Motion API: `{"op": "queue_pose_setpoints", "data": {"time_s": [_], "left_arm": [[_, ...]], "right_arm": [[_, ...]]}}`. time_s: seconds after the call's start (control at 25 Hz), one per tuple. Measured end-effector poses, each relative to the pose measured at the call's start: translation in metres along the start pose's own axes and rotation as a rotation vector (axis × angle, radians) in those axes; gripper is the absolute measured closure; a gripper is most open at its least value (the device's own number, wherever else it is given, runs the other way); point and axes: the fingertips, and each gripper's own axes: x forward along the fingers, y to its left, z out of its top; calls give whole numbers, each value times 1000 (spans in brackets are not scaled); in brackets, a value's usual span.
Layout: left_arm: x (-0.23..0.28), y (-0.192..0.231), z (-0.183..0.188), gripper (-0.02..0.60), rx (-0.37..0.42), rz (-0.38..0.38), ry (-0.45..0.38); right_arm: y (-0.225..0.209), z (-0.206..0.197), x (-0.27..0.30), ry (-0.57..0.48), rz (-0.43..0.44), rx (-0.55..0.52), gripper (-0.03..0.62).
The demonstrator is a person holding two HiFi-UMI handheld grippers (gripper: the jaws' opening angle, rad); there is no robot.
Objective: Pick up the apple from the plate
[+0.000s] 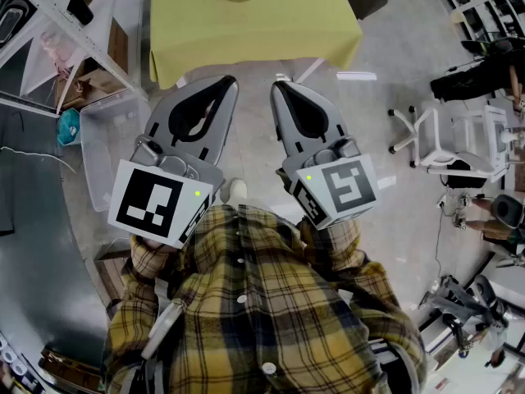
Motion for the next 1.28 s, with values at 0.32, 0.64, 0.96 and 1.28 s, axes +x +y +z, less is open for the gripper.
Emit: {"op": "queue_pose_setpoints", "data": {"time_s": [0.32, 0.64, 0.96, 1.28], "left_arm": [[8, 2, -5, 583, -8, 17, -4], [17, -8, -5, 583, 3, 22, -16], [23, -3, -8, 583, -8, 22, -13], [52, 40, -7, 583, -9, 4, -13]], "right_arm": [[-15, -4, -1, -2, -11, -3, 597], [-26, -8, -7, -5, 1, -5, 597], [-30, -11, 0, 6, 2, 5, 597], [-44, -13, 47, 25, -7, 7, 597]]}}
